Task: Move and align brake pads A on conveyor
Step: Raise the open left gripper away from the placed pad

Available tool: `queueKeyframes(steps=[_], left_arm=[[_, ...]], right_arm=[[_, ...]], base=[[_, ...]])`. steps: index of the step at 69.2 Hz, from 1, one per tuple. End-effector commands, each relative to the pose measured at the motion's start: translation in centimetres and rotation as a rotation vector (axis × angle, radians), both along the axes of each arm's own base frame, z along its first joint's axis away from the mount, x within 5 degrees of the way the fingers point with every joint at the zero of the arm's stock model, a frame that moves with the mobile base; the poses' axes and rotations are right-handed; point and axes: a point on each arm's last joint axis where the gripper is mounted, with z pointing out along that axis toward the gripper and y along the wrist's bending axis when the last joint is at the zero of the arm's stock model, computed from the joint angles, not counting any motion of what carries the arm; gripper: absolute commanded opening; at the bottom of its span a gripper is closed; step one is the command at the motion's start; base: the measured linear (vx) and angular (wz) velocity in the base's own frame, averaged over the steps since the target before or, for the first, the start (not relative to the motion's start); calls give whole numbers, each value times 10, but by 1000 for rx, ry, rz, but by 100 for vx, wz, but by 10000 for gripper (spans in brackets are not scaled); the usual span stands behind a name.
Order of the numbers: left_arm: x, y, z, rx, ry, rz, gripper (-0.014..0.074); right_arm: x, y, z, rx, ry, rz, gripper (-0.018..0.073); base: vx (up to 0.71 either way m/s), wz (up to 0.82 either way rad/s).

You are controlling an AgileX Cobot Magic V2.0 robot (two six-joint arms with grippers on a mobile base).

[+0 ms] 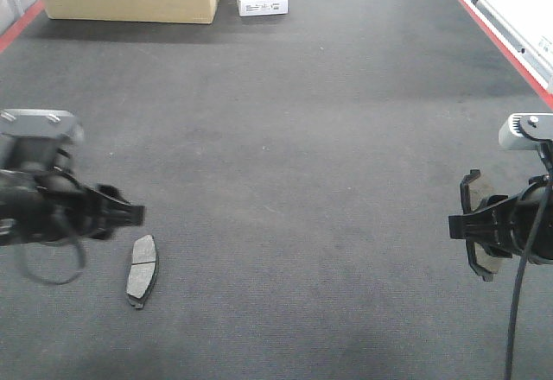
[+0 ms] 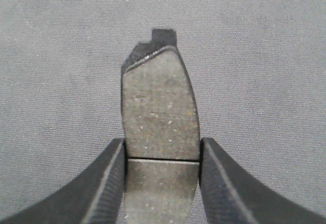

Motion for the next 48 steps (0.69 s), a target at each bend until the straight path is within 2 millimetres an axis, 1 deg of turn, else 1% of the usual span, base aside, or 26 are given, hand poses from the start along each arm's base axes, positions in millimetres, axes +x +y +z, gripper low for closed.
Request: queueKeyframes(steps=[1,3,4,7,8,11,13,32,41,48], left_arm=[[-16,4,29,-46,-133,-14,247],[-22,6,32,-52,-150,-14,213],[-24,7,33,-55,-157,-14,178],[-33,10,35,-61,-175,-14,109],[-36,11,37,-64,-185,-14,97],[-44,14,38,-70,-199,-14,20],[-50,16,40,-75,-217,-15,-10],[-96,34,47,-112,-335,-19,-8],[-110,39,53,-131,-387,-18,-8],[-115,41,57,-141,-414,-18,-8]], right_arm=[[3,0,18,10,-117,2,67],[3,0,18,11,-118,2,67],[3,0,18,11,-118,2,67],[3,0,18,11,-118,2,67],[3,0,18,11,-118,2,67],[3,0,18,11,-118,2,67],[3,0,18,11,-118,2,67],[3,0,18,11,-118,2,67],[3,0,18,10,-117,2,67],[3,0,18,10,-117,2,67]], base=[[0,0],[0,0],[0,0],[0,0],[0,0],[0,0],[0,0],[0,0],[0,0],[0,0]])
